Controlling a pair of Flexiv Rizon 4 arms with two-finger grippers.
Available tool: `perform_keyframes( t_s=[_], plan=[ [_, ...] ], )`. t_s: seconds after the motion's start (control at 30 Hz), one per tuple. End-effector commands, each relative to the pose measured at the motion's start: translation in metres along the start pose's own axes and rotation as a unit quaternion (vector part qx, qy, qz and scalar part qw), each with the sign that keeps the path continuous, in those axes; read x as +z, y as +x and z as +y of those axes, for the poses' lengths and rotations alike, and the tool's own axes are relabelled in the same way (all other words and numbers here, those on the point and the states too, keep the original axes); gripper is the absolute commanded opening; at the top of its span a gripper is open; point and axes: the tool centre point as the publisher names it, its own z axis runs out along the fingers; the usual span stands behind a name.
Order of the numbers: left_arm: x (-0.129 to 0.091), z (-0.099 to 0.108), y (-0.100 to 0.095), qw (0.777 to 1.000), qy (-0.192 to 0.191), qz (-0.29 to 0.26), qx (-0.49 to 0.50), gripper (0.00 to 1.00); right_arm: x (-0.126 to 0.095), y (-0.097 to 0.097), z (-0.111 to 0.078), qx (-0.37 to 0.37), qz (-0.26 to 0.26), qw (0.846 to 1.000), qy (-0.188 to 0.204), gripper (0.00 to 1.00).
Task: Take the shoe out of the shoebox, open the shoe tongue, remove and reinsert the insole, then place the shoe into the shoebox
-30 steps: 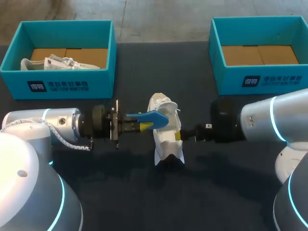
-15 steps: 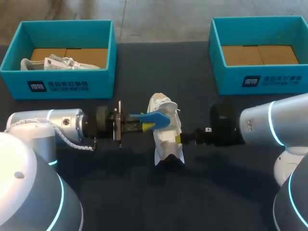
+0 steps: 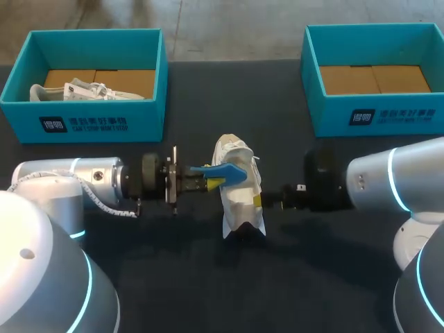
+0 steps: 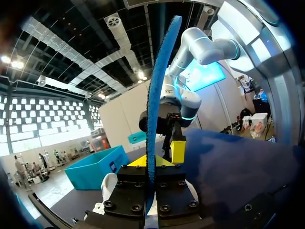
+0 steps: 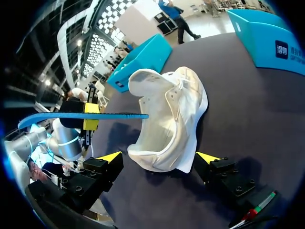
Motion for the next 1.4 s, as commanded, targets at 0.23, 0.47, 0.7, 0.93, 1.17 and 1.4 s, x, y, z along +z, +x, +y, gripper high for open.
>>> perform_keyframes(
  t_s=[0.23, 0.47, 0.7, 0.93, 1.17, 1.4],
  plan=[
    [0.002, -0.010, 0.001, 1.000, 0.007, 0.000, 0.017, 0.00, -0.003, 0.000, 0.000, -0.001, 0.003, 1.000, -0.005, 1.00],
    [0.002, -0.020, 0.003, 1.000, 0.018, 0.002, 0.022, 0.00, -0.005, 0.002, 0.001, -0.003, 0.001, 1.000, -0.006, 1.00],
    [0.005, -0.022, 0.004, 0.999, 0.024, 0.005, 0.021, 0.00, -0.012, 0.003, 0.001, -0.012, -0.006, 1.000, -0.005, 1.00],
    [0.009, -0.018, 0.006, 0.999, 0.027, 0.008, 0.016, 0.00, -0.016, 0.001, -0.003, -0.023, -0.006, 1.000, 0.001, 1.00],
    [0.012, -0.010, 0.006, 1.000, 0.025, 0.006, 0.014, 0.00, -0.019, 0.003, -0.008, -0.050, -0.002, 0.999, 0.005, 1.00],
    [0.018, -0.003, 0.005, 1.000, 0.023, 0.002, 0.018, 0.00, -0.023, 0.005, -0.009, -0.071, 0.001, 0.997, -0.006, 1.00]
  ],
)
